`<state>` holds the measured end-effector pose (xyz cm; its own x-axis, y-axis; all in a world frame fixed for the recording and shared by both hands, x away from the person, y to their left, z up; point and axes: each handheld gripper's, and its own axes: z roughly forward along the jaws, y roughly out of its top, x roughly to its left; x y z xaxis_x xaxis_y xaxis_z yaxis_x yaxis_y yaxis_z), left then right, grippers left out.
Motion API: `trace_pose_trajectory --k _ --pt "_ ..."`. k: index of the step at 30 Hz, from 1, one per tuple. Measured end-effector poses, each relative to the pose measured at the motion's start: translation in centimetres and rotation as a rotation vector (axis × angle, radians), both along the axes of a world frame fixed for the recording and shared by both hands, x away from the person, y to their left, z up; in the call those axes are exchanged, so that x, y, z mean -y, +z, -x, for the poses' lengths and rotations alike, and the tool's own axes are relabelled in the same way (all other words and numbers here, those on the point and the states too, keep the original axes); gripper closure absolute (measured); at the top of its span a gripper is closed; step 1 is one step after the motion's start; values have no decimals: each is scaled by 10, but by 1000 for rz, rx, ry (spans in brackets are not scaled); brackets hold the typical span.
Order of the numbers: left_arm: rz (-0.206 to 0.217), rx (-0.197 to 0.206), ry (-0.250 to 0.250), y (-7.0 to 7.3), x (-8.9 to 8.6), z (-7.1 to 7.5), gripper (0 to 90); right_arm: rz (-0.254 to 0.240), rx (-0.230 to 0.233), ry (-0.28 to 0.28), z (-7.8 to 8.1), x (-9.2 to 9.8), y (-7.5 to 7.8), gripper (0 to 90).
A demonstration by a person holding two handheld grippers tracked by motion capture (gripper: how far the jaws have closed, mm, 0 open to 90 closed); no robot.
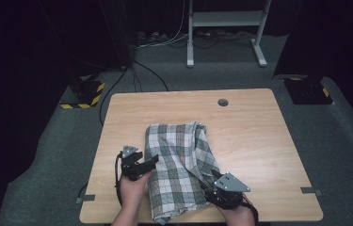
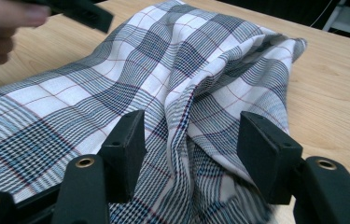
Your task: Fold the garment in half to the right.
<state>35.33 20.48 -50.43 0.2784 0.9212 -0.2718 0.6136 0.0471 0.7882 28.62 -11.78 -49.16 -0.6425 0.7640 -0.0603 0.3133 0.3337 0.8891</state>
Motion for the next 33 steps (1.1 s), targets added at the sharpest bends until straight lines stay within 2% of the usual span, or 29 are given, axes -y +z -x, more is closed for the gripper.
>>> trace_pose_trajectory --k 7,9,12,15,17,20,23,25,29,31,33 --pt "39 -6 -26 -6 6 36 224 24 -23 20 -14 -6 -5 485" --pt "31 -12 -51 -8 11 47 213 34 -32 30 -18 -9 -7 508" --pt "61 -20 -70 -10 17 61 203 42 -41 33 -20 -10 -10 543" --pt "47 -38 -97 -13 27 74 191 52 -56 32 -22 -11 -14 569" --pt "16 -40 -104 -14 33 80 186 58 -63 30 -23 -11 -17 573" --pt "-9 -49 -102 -15 37 84 178 67 -68 24 -23 -11 -20 591" --pt "-71 -60 -109 -17 41 88 179 77 -75 22 -23 -11 -24 622" --pt "-128 -69 -118 -22 43 91 201 85 -83 22 -22 -11 -26 653" --pt "-188 -56 -133 -27 41 95 286 122 -90 20 -20 -11 -33 768" --pt "-200 -49 -138 -29 39 96 325 137 -101 15 -20 -10 -38 837" --pt "-199 -48 -146 -32 35 96 344 144 -108 5 -20 -9 -41 854"
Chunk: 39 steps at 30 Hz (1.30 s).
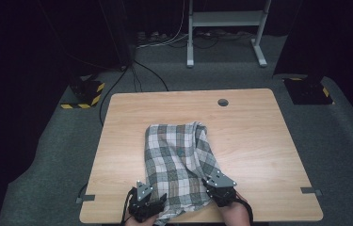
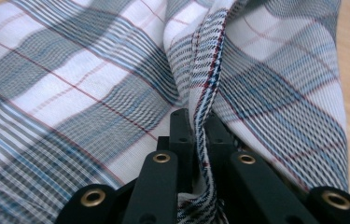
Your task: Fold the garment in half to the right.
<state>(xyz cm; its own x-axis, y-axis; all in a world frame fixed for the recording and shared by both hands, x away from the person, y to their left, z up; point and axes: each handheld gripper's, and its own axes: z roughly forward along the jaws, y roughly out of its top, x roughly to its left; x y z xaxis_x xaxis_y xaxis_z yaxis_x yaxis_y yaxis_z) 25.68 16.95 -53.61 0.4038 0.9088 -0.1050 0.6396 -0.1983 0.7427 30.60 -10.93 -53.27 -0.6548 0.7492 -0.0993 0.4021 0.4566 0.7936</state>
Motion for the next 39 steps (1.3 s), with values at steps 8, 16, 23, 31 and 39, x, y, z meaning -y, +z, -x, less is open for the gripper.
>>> trace_pose_trajectory --k 8,16,23,31,39 --pt "9 -5 -33 -3 -6 -5 364 -14 -39 -21 0 9 -5 860" --pt "-5 -10 -100 -1 -13 -31 384 -25 -50 -20 7 14 -6 856" --pt "22 2 -91 -3 -17 -39 417 -24 -40 -34 8 15 -9 862" --pt "76 21 -71 -7 -25 -26 441 -42 -51 -48 8 24 -10 840" --pt "100 59 -71 21 -23 -36 373 -90 -20 -61 11 30 15 697"
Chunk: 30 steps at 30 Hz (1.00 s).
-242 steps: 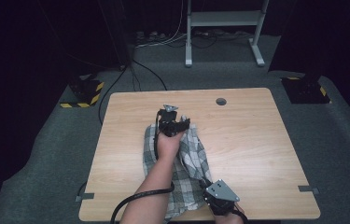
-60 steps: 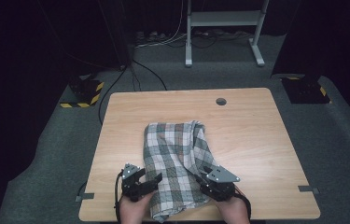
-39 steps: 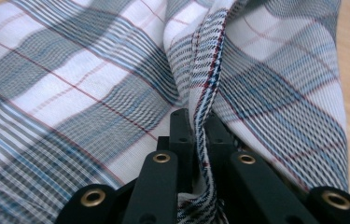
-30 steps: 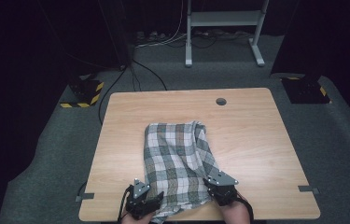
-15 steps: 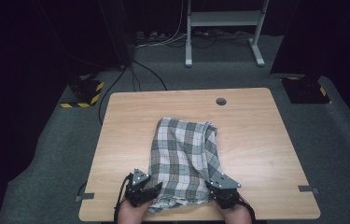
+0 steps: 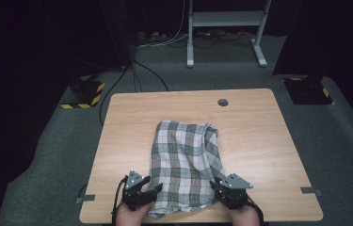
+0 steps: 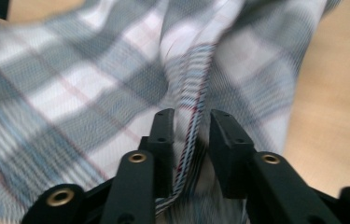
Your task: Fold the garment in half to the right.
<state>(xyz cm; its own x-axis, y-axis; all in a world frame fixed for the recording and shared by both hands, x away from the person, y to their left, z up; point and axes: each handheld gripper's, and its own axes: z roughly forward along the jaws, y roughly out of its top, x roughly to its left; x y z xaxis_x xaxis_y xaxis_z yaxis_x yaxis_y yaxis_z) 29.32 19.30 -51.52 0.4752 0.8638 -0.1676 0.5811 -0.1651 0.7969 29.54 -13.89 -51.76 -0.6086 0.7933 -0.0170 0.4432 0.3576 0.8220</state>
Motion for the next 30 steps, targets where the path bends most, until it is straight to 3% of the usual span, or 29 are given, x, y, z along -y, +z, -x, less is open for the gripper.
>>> trace_pose_trajectory --k 4,7,9,10,11,14,16,18,20,21,25,27,30 --pt "20 -62 3 -4 -2 -26 322 -12 30 -2 -17 -11 20 638" --pt "-2 -95 -13 -11 2 -34 309 -39 -20 19 -39 -24 25 587" --pt "-33 -118 -17 -17 5 -34 310 -57 -43 31 -45 -30 27 572" --pt "-48 -117 -20 -20 7 -33 310 -63 -41 36 -47 -33 29 576" --pt "-85 -84 -28 -21 9 -29 308 -62 -40 35 -47 -35 30 585" --pt "-120 -63 -29 -22 13 -24 317 7 -57 9 -56 -42 22 591" --pt "-147 -50 -38 -23 15 -20 323 8 -91 -2 -64 -42 13 714" --pt "-168 -35 -47 -24 16 -16 326 26 -72 6 -63 -41 10 866" --pt "-184 -15 -51 -25 16 -11 329 38 -58 -3 -60 -36 10 877" --pt "-180 -5 -52 -26 14 -8 331 45 -53 -18 -58 -30 9 878" --pt "-170 7 -73 -28 13 -2 333 70 -112 -43 -59 -8 -10 861" --pt "-164 1 -78 -27 13 -1 332 55 -103 -50 -57 -4 -17 840" --pt "-99 -33 -77 -21 9 -7 313 32 -112 -57 -56 -1 -14 753"
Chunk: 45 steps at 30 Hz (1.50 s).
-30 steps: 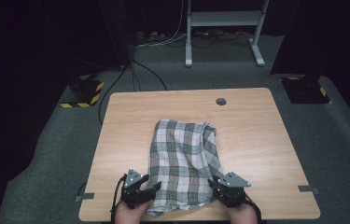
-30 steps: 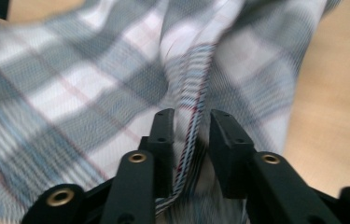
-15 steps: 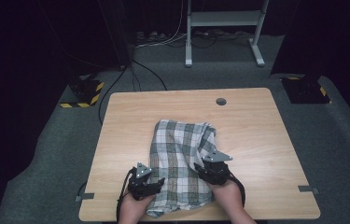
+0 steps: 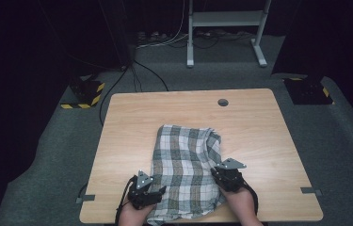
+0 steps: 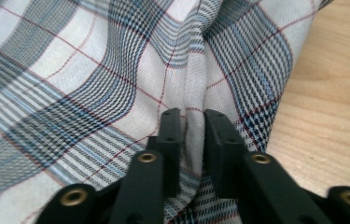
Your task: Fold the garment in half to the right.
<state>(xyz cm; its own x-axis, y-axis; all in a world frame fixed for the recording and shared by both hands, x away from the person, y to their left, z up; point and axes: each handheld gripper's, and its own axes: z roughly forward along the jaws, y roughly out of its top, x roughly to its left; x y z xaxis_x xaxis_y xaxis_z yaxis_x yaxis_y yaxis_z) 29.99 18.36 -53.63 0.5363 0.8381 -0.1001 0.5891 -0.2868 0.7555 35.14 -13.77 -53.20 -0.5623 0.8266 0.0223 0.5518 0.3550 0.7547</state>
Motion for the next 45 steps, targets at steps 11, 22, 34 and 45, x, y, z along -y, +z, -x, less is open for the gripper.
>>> trace_pose_trajectory --k 11,22,34,45 --pt "96 -8 94 16 -12 -72 265 -56 40 20 -14 -9 23 607" --pt "37 -47 102 -1 0 -90 274 10 -12 4 -61 -32 15 729" --pt "-29 15 76 -5 17 -63 312 -26 45 -18 -47 4 22 852" --pt "128 5 94 24 15 -94 258 -38 -22 -32 -53 18 6 792"
